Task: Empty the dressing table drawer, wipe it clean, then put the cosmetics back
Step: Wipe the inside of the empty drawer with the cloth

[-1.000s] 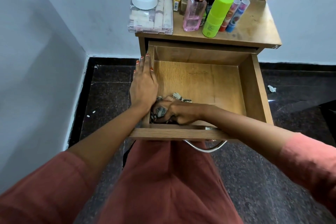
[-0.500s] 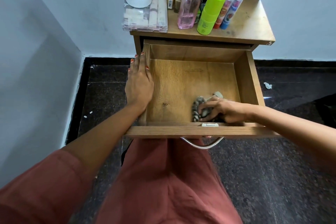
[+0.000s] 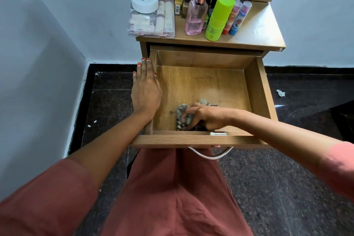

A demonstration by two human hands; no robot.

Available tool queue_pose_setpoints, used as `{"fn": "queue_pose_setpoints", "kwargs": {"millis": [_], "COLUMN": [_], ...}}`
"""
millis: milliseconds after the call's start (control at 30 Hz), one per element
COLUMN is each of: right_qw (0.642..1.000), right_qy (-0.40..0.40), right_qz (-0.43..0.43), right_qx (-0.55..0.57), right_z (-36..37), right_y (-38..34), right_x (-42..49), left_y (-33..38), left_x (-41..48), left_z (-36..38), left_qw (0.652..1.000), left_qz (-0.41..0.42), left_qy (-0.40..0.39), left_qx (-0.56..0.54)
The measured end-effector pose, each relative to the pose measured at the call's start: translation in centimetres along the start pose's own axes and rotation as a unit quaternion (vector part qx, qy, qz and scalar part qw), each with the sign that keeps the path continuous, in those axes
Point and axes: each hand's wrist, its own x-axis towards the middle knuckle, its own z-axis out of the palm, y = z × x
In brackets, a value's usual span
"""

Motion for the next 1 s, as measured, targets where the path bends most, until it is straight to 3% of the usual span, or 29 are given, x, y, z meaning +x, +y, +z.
{"fn": "queue_pose_setpoints", "kwargs": {"millis": [233,433,567,767,1000], "right_qw": [0.997,0.999,0.998,0.981,0.967], "right_qy": [-0.047,0.006,0.027,-0.011,-0.065], "right_qz": [-0.022,0.005,0.057,0.190,0.220], "right_qx": [-0.051,-0.033,0.020,0.025,-0.113], "right_z": [-0.8,0.6,0.2,0.3,0.0], "right_y": [-3.0,-2.0,-0.3,2.7,3.3], "right_x": [5.9,3.8,0.5,-6.6,-9.8], "left_y": [-0.1,0.1,0.0,0.0,0.0], "left_x": [0.0,-0.3,-0.1,-0.2,-0.2], "left_z": [-0.1,-0.1,-0.1,-0.1,-0.2], "left_qw": [1.000,1.000,1.000,1.000,1.000], "left_qz": [0.006,0.004,0.003,0.002,0.001], "left_qy": [0.008,0.007,0.002,0.004,0.000], "left_qx": [0.006,-0.002,-0.006,-0.010,-0.016]}}
